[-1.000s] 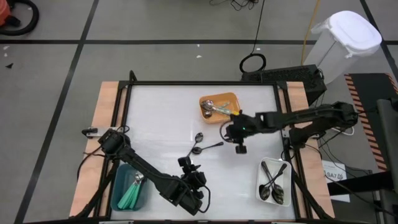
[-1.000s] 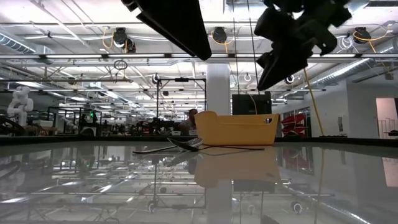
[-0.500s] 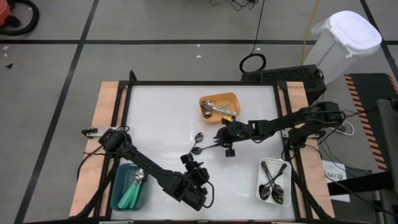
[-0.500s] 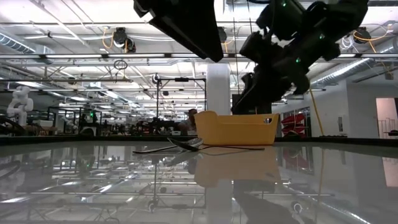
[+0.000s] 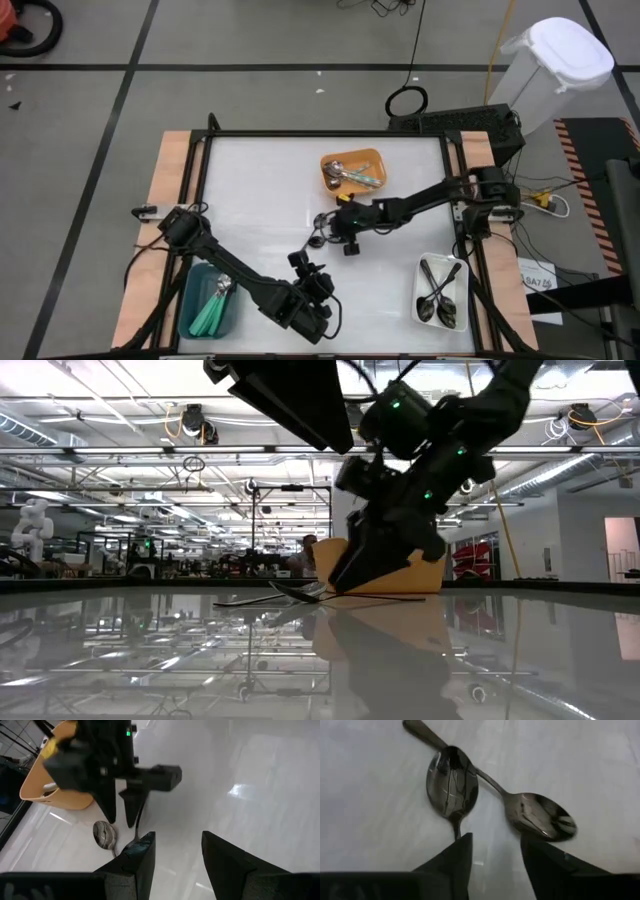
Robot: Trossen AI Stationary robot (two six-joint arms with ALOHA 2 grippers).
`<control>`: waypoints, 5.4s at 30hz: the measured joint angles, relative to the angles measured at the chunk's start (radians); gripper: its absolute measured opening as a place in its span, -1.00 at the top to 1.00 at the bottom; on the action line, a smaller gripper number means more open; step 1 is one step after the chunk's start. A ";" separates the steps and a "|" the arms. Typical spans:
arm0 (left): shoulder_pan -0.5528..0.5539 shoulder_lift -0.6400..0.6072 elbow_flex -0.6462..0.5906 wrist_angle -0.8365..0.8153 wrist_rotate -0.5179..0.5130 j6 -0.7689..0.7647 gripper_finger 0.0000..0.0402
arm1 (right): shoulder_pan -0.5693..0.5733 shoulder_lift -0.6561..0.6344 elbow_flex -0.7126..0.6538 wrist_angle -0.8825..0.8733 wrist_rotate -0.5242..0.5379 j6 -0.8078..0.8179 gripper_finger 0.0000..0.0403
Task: Sort silverware by color (type)
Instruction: Put the black spoon into the white bin
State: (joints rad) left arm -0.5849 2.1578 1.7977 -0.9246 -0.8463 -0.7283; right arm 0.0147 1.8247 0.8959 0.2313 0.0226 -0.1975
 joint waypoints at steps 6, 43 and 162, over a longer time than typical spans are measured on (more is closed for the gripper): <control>-0.035 0.000 0.000 -0.019 0.000 -0.036 0.20 | 0.000 0.056 0.089 -0.118 0.000 -0.021 0.02; -0.020 0.000 0.000 -0.009 -0.020 0.018 0.20 | 0.055 0.095 0.112 -0.225 -0.079 0.107 0.44; -0.157 0.000 0.000 0.301 0.010 -0.102 0.20 | 1.054 -0.373 0.227 -1.448 0.079 0.231 0.96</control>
State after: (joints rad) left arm -0.7422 2.1578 1.7973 -0.6235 -0.8368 -0.8299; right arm 1.0691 1.4521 1.1230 -1.2163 0.1018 0.0333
